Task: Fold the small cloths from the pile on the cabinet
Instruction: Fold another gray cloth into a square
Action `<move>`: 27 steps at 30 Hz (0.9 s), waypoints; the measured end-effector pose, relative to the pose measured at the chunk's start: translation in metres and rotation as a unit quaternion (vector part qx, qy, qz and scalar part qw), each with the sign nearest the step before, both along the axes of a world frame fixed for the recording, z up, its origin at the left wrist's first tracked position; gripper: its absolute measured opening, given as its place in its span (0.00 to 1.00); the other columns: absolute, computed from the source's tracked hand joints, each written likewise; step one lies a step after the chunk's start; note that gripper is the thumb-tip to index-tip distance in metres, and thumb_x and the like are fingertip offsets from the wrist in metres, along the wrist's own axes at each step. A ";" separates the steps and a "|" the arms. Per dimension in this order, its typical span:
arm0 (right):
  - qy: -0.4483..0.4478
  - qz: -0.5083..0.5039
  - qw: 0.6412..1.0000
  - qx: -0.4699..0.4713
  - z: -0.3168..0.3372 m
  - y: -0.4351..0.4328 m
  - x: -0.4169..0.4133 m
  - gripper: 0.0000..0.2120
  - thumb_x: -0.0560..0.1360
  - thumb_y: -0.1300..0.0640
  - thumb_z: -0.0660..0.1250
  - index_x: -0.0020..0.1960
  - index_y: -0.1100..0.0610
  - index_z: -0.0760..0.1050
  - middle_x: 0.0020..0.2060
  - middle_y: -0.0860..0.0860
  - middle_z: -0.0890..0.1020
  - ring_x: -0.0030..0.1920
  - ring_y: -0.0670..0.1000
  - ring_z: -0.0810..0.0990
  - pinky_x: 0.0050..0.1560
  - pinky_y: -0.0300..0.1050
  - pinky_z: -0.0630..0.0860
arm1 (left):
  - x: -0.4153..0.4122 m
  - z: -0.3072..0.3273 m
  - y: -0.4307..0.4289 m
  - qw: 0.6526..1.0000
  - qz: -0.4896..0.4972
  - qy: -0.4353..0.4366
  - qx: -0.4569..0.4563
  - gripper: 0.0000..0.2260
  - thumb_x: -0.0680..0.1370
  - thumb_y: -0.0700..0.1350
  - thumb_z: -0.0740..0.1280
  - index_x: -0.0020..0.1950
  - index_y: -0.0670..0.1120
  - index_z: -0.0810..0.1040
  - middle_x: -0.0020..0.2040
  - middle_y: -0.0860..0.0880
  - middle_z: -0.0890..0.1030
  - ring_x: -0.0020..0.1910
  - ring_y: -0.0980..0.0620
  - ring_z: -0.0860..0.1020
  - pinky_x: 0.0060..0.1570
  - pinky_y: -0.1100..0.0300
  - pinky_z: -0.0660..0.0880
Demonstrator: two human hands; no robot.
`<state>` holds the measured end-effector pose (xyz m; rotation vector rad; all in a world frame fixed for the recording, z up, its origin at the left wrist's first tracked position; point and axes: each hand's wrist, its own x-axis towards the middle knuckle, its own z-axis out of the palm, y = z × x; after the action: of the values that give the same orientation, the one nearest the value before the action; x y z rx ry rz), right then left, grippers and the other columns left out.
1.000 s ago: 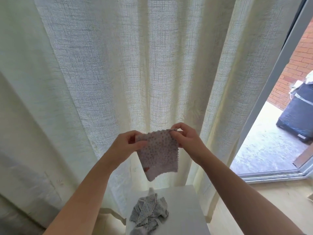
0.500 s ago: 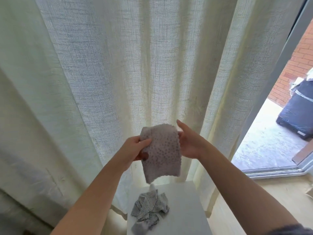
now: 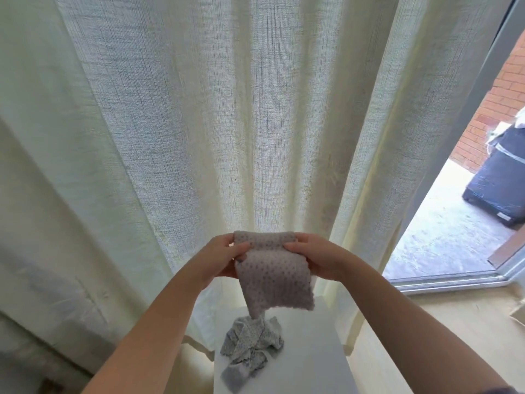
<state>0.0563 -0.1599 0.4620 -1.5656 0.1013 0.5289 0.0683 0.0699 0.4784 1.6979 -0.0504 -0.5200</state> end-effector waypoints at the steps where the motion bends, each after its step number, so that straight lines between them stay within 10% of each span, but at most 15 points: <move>1: -0.003 -0.005 1.000 0.022 0.002 -0.002 0.001 0.12 0.81 0.60 0.62 0.63 0.58 0.75 0.54 0.59 0.82 0.51 0.56 0.82 0.57 0.56 0.78 | 0.000 0.001 0.001 1.000 -0.004 -0.001 -0.013 0.07 0.80 0.43 0.66 0.56 0.45 0.80 0.39 0.46 0.83 0.36 0.48 0.83 0.38 0.54 0.82; 10: -0.122 0.033 0.983 0.132 0.028 -0.023 0.001 0.13 0.77 0.72 0.59 0.44 0.60 0.81 0.37 0.54 0.81 0.39 0.52 0.79 0.40 0.42 0.78 | -0.006 0.022 0.014 0.967 -0.097 -0.123 -0.200 0.13 0.75 0.33 0.63 0.39 0.46 0.84 0.39 0.49 0.82 0.41 0.53 0.80 0.43 0.61 0.77; 12: -0.142 0.057 0.983 0.104 0.033 -0.026 -0.001 0.24 0.75 0.76 0.54 0.34 0.57 0.82 0.33 0.52 0.80 0.35 0.48 0.79 0.35 0.36 0.75 | -0.006 0.025 0.017 0.964 -0.130 -0.154 -0.175 0.13 0.73 0.33 0.61 0.38 0.44 0.84 0.39 0.50 0.78 0.43 0.53 0.78 0.45 0.62 0.75; 17: -0.207 0.098 0.973 0.008 0.039 -0.030 -0.004 0.13 0.68 0.63 0.61 0.35 0.56 0.84 0.42 0.51 0.84 0.48 0.49 0.82 0.49 0.39 0.77 | -0.006 0.030 0.012 0.957 -0.109 -0.268 -0.017 0.05 0.71 0.46 0.70 0.37 0.54 0.78 0.38 0.56 0.77 0.42 0.57 0.76 0.46 0.64 0.74; 22: -0.289 0.068 0.947 -0.119 0.041 -0.022 -0.001 0.11 0.78 0.56 0.69 0.60 0.51 0.77 0.60 0.47 0.81 0.60 0.44 0.79 0.62 0.43 0.76 | -0.010 0.034 -0.002 0.913 -0.138 -0.376 0.083 0.17 0.75 0.29 0.64 0.43 0.53 0.76 0.45 0.58 0.76 0.48 0.57 0.76 0.49 0.63 0.76; 27: -0.319 0.095 0.924 -0.187 0.028 0.003 -0.001 0.03 0.75 0.62 0.71 0.49 0.56 0.81 0.42 0.46 0.84 0.45 0.43 0.82 0.54 0.39 0.78 | -0.012 0.031 -0.008 0.920 -0.130 -0.359 0.096 0.18 0.76 0.29 0.61 0.51 0.54 0.74 0.45 0.56 0.78 0.48 0.57 0.78 0.50 0.61 0.77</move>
<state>0.0549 -0.1566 0.4896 -2.0663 -0.4772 0.1241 0.0566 0.0617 0.5097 2.0099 -0.7855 -0.0657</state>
